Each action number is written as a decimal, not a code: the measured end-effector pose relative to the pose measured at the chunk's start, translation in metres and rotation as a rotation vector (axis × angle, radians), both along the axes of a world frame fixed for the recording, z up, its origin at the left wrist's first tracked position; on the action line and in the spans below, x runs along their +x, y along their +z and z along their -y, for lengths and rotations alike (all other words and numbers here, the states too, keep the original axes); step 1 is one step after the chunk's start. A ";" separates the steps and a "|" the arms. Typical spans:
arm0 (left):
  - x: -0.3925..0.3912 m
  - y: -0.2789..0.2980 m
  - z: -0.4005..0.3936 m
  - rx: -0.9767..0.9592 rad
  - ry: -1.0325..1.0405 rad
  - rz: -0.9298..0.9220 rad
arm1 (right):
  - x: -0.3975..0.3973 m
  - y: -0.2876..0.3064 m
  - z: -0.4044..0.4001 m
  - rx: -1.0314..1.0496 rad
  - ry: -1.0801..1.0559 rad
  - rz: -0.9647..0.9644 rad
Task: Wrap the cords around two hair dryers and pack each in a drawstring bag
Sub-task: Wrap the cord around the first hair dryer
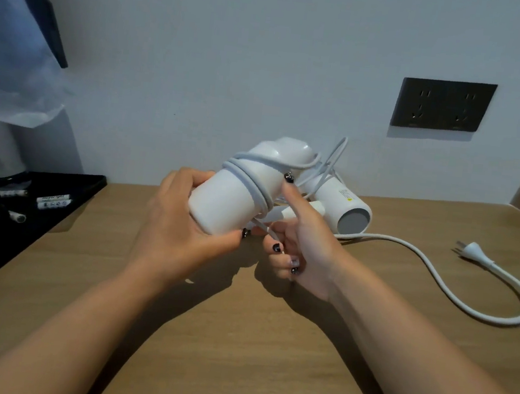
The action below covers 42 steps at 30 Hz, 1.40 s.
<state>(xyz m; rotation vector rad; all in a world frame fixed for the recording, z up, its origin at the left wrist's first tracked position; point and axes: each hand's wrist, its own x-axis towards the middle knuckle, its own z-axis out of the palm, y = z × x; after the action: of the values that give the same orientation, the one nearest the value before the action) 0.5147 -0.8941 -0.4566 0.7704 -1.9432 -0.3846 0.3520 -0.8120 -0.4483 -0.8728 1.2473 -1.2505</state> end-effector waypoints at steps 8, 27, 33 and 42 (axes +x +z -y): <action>-0.001 -0.001 -0.001 -0.186 -0.092 0.084 | 0.003 0.002 -0.002 -0.009 0.033 -0.016; -0.006 0.010 -0.015 1.366 -0.553 -0.420 | -0.006 -0.012 0.004 -0.354 -0.166 -0.040; 0.002 0.012 -0.022 1.521 -0.715 -0.487 | -0.007 -0.013 0.001 -0.442 -0.093 -0.103; -0.009 0.012 -0.030 1.381 -0.538 -0.667 | -0.013 -0.005 0.005 -0.316 -0.175 -0.363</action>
<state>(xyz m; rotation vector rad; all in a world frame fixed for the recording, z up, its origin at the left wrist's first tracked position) 0.5060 -0.8641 -0.4446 0.7259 -0.9972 -2.1169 0.3389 -0.8174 -0.4529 -1.2845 1.4571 -1.5011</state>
